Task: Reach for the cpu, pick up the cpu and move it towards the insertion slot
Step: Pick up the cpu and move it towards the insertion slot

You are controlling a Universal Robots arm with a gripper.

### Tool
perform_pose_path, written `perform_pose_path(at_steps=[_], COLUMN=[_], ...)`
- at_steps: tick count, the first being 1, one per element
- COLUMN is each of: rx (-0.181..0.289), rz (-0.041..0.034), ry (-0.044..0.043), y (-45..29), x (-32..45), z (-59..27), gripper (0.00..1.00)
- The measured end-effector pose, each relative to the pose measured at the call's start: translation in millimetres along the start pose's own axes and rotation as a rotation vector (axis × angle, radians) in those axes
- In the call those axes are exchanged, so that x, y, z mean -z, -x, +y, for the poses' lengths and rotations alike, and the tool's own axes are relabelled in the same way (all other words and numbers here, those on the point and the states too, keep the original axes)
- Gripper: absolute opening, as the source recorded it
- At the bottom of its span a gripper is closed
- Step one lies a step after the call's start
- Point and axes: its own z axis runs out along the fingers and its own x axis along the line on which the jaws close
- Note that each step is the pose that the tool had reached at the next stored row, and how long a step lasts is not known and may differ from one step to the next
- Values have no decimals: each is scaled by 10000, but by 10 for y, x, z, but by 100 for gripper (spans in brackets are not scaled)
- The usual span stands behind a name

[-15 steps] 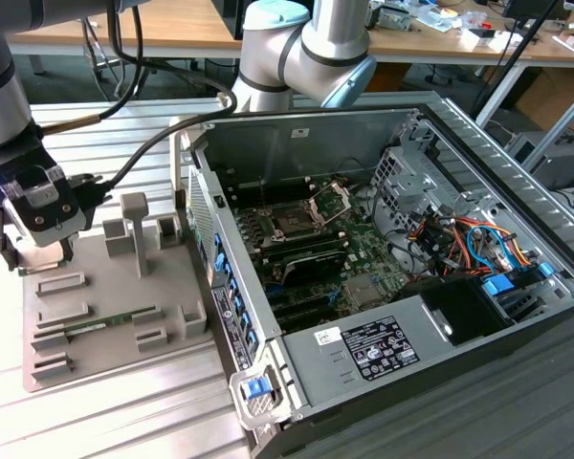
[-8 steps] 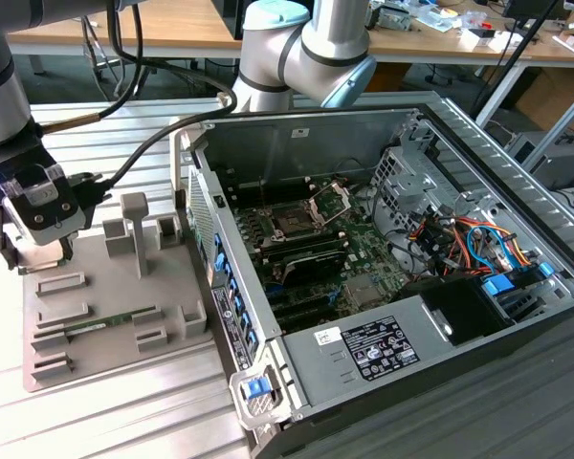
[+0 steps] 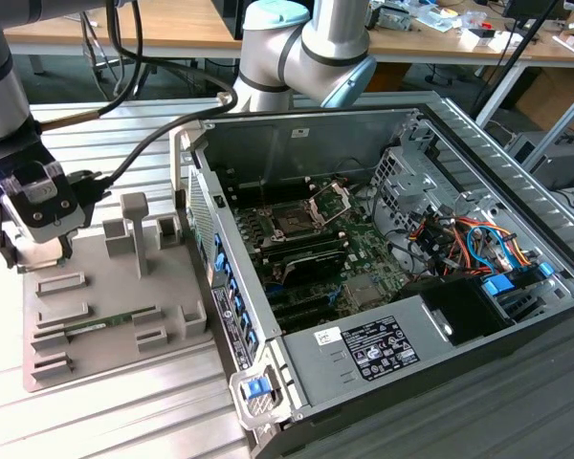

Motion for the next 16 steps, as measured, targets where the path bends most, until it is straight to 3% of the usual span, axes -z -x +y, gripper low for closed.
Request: perform_pose_path(at_steps=[16], rx=[0], rz=[0], ry=[0], y=[0], x=[49], z=[2], gripper=[55])
